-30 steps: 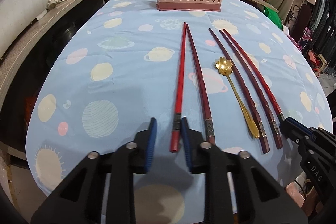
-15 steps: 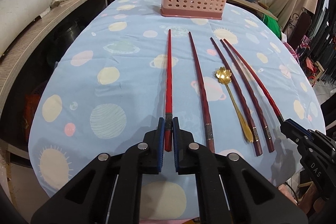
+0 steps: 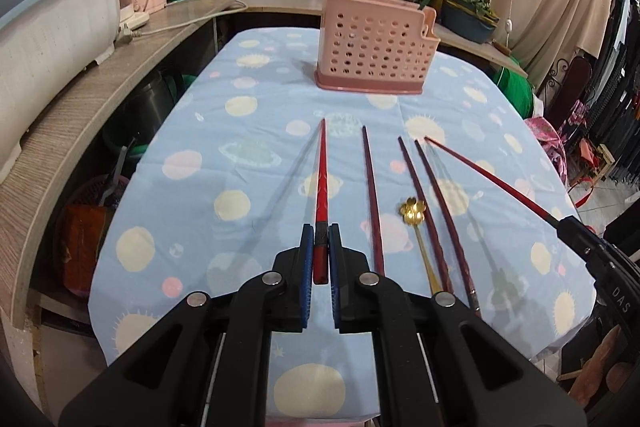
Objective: Organize utensils
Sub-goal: 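Lift both red chopsticks and lower them into the pink caddy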
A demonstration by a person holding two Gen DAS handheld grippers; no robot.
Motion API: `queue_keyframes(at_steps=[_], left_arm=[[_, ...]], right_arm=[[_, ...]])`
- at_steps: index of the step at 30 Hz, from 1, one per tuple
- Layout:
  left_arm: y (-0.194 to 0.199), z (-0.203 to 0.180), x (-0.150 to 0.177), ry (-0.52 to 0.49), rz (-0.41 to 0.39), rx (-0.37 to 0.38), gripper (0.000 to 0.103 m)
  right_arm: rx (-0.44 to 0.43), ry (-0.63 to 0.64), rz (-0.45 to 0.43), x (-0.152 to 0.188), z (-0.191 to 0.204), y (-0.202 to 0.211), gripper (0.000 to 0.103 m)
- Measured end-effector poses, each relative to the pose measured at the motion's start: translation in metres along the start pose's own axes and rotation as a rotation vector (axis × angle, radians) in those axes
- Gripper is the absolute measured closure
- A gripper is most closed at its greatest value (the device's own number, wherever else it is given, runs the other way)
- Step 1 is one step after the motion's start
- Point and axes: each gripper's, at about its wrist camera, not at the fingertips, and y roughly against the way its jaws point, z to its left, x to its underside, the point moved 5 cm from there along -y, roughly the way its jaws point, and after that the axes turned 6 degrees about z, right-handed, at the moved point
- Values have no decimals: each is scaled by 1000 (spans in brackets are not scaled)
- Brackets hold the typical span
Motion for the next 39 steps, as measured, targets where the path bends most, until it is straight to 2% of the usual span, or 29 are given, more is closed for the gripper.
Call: queue_keyframes(at_steps=[9, 18, 30, 39], left_arm=[[29, 8, -47, 38, -94, 23, 96], [54, 17, -101, 62, -197, 10, 96], [80, 4, -168, 37, -304, 5, 96], [119, -12, -234, 26, -432, 44, 96]], right_arm=[[-14, -12, -102, -49, -6, 20, 96], [-23, -27, -179, -93, -9, 29, 96], [-90, -45, -248, -152, -3, 39, 96], [-158, -58, -370, -219, 8, 55, 96]])
